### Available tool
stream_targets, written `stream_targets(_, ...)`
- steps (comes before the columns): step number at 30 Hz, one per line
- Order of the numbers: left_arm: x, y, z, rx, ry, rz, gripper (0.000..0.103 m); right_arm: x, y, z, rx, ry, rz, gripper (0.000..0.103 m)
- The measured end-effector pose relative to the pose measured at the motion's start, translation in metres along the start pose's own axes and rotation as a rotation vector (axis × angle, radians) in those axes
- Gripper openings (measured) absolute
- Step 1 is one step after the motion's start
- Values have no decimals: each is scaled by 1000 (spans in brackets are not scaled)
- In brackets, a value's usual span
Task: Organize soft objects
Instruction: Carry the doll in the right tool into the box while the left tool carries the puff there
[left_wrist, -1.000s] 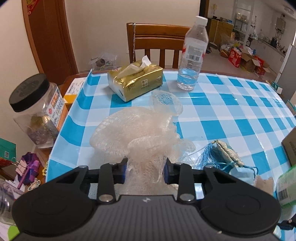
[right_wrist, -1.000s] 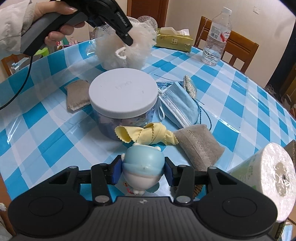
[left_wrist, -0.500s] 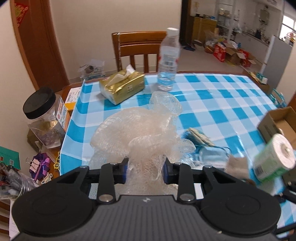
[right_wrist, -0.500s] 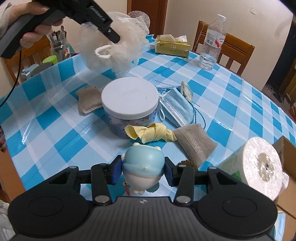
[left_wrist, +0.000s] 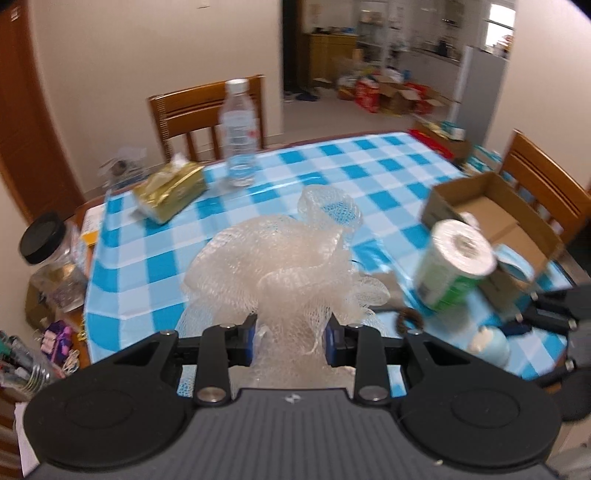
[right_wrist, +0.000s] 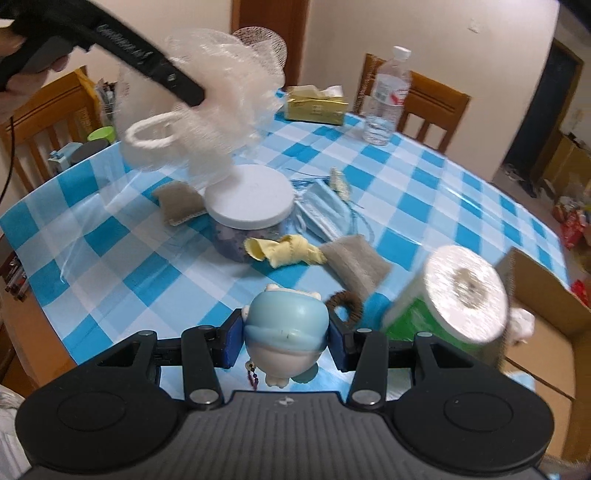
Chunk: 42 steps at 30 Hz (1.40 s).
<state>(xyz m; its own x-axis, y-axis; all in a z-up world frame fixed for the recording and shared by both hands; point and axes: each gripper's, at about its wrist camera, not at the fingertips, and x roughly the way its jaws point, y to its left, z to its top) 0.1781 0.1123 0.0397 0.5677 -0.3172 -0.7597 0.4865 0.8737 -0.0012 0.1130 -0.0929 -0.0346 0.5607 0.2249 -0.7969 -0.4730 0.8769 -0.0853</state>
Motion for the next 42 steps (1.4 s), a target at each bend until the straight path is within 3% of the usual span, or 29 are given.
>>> stream_targets(9,-11,-56,4,92,-3,-81,30,-38,-31,-27,95,-17,-108,51)
stream_targets(22,6,-157,45,65,-32,-55,30,-74,-147,-73,118,-62,-137,51)
stream_targets(38,54,-256,100,101,-55,-65,28,-50,-264,-109,142,-33,-151,52)
stream_targets(40,61,-264,106,108,-54,-67,28,-42,-271,-111,155,-18,-128,60)
stream_targets(41,64,-268,109,115,-54,-69,28,-40,-272,-113,160,-14,-116,76)
stream_targets(42,68,-272,113,122,-54,-69,28,-39,-274,-114,163,-14,-107,83)
